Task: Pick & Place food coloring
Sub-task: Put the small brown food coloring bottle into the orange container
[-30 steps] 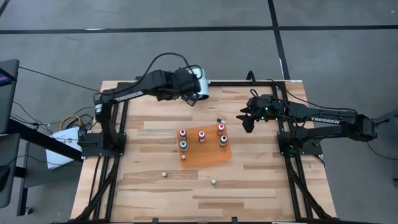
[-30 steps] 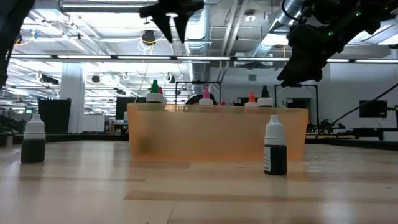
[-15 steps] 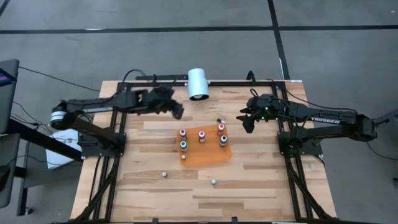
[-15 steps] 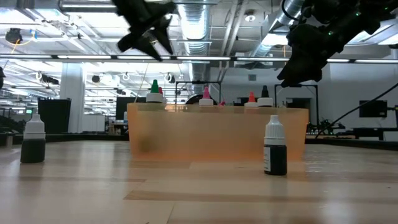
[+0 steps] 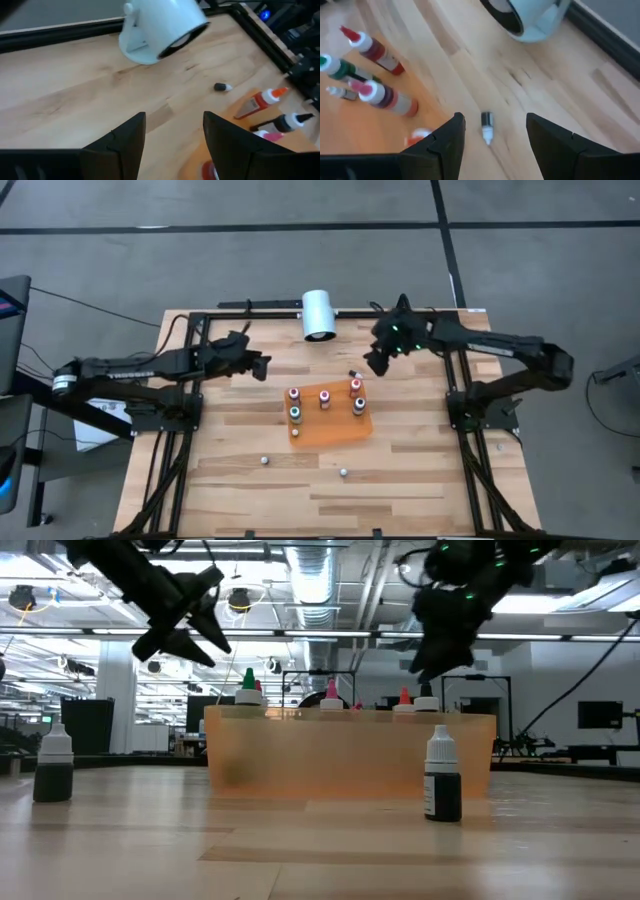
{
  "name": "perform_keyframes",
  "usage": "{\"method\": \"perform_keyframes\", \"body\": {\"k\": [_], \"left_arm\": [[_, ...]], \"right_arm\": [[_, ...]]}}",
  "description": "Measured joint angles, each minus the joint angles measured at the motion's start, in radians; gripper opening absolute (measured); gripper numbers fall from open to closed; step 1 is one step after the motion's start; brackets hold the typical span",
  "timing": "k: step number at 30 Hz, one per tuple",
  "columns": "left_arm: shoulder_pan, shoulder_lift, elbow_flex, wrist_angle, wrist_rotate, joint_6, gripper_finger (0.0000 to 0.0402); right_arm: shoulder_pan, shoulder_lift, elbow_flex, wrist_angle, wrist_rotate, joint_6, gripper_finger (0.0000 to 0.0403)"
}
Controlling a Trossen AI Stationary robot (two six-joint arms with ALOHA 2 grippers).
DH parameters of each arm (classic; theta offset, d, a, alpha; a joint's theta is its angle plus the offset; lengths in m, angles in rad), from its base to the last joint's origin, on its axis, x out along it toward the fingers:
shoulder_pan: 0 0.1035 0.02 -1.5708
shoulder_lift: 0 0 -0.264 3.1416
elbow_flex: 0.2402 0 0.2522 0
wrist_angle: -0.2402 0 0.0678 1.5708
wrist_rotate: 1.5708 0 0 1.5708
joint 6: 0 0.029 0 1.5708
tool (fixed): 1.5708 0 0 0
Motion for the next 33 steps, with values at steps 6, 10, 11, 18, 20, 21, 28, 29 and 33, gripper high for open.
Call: {"method": "perform_keyframes", "body": {"k": [6,10,11,18,20,21,28,29,33], "left_arm": [[0.045,-0.03,-0.036,-0.008,0.0,0.003,0.019],[0.065,-0.03,-0.049,-0.012,0.006,0.007,0.019],[0.07,-0.03,-0.052,-0.01,0.006,0.007,0.019],[0.106,-0.03,-0.056,-0.011,0.009,0.01,0.019],[0.115,-0.03,-0.056,-0.011,0.011,0.012,0.019],[0.118,-0.03,-0.056,-0.012,0.017,0.013,0.019],[0.129,-0.03,-0.056,-0.012,0.029,0.028,0.019],[0.129,-0.03,-0.056,-0.012,0.03,0.029,0.019],[0.129,-0.03,-0.056,-0.013,0.031,0.029,0.019]], "right_arm": [[-0.062,0.171,0.107,-0.023,-0.168,-0.069,0.0197],[-0.08,0.256,0.138,-0.112,-0.222,-0.151,0.0198],[-0.08,0.275,0.141,-0.122,-0.224,-0.172,0.0199],[-0.087,0.374,0.142,-0.136,-0.282,-0.248,0.0203],[-0.087,0.394,0.142,-0.127,-0.282,-0.251,0.0203],[-0.087,0.406,0.142,-0.122,-0.281,-0.25,0.0202],[-0.087,0.468,0.142,-0.075,-0.281,-0.251,0.0203],[-0.087,0.475,0.142,-0.075,-0.281,-0.251,0.0204],[-0.086,0.506,0.142,-0.076,-0.281,-0.251,0.0205]]}}
